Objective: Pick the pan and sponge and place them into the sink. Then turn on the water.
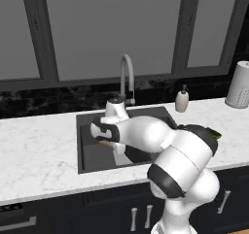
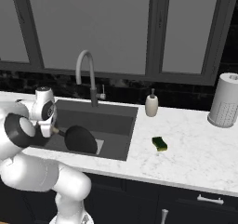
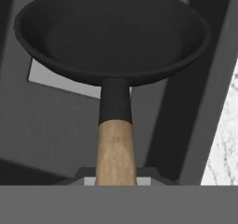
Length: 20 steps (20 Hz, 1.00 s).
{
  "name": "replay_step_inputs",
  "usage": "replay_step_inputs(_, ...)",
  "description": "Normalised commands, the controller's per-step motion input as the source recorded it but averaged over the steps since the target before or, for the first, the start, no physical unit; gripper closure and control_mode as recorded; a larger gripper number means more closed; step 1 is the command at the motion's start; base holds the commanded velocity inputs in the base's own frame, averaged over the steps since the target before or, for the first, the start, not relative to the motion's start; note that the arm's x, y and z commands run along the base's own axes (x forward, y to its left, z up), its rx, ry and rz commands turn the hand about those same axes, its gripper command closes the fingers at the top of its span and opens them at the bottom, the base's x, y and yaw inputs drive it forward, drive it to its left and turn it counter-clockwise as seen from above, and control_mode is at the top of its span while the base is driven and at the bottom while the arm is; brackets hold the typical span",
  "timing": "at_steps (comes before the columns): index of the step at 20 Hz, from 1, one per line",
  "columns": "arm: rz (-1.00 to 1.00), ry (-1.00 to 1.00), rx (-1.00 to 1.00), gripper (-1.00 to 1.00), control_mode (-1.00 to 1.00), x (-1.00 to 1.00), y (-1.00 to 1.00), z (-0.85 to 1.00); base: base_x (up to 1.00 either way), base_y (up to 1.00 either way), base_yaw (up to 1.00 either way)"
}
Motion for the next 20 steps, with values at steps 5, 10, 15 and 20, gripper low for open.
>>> replay_step_inputs(5,-0.03,0.04,-0.08,1.00,-1.00,0.08,0.00,-0.11,0.00,0.00,0.00)
replay_step_inputs(10,0.00,0.01,-0.01,1.00,-1.00,0.04,-0.15,-0.13,0.00,0.00,0.00)
replay_step_inputs(15,0.00,0.00,0.00,1.00,-1.00,0.01,-0.33,-0.16,0.00,0.00,0.00)
replay_step_inputs(20,0.00,0.00,0.00,1.00,-1.00,0.00,-0.16,-0.27,0.00,0.00,0.00)
